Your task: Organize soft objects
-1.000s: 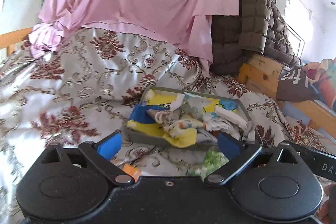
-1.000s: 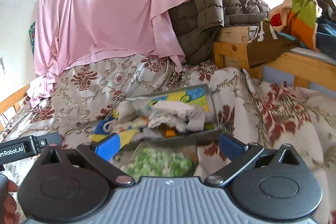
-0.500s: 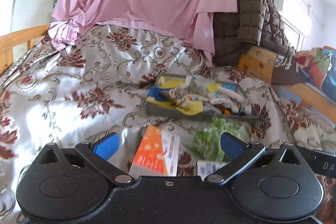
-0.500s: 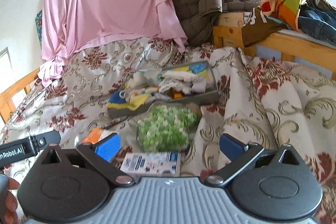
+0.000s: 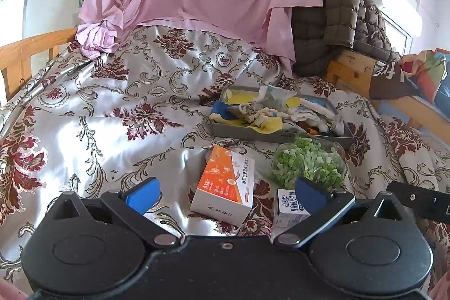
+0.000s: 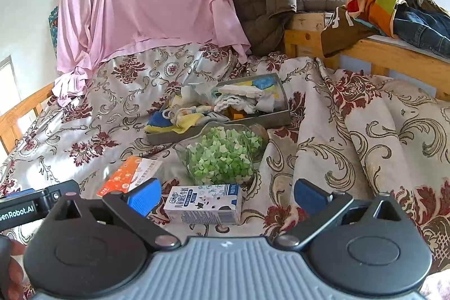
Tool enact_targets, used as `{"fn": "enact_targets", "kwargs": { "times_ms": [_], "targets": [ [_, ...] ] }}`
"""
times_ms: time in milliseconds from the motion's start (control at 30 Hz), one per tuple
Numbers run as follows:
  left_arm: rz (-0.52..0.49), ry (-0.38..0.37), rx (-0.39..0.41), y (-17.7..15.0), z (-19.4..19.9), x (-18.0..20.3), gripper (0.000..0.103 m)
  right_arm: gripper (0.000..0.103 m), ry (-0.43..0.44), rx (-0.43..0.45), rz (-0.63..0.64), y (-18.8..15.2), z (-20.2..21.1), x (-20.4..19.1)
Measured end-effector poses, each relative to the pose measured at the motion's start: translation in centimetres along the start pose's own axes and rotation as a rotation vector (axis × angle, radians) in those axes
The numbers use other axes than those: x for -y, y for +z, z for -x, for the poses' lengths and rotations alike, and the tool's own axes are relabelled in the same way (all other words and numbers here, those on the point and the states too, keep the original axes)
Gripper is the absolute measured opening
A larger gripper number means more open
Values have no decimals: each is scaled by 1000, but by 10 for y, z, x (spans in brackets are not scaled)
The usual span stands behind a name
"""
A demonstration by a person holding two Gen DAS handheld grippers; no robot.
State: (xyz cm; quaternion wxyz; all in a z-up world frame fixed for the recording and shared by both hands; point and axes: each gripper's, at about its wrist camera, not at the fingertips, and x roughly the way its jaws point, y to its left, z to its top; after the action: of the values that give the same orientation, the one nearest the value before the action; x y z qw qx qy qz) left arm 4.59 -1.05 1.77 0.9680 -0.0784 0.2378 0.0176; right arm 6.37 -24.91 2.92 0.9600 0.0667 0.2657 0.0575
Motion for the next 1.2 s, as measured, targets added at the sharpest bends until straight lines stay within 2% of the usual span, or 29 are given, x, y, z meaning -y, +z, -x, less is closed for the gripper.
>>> {"fn": "enact_targets", "kwargs": {
  "times_ms": [1200],
  "targets": [
    [-10,2,0,-3,0,1,102,103,5,-18,1,-5,-4,-1]
  ]
}}
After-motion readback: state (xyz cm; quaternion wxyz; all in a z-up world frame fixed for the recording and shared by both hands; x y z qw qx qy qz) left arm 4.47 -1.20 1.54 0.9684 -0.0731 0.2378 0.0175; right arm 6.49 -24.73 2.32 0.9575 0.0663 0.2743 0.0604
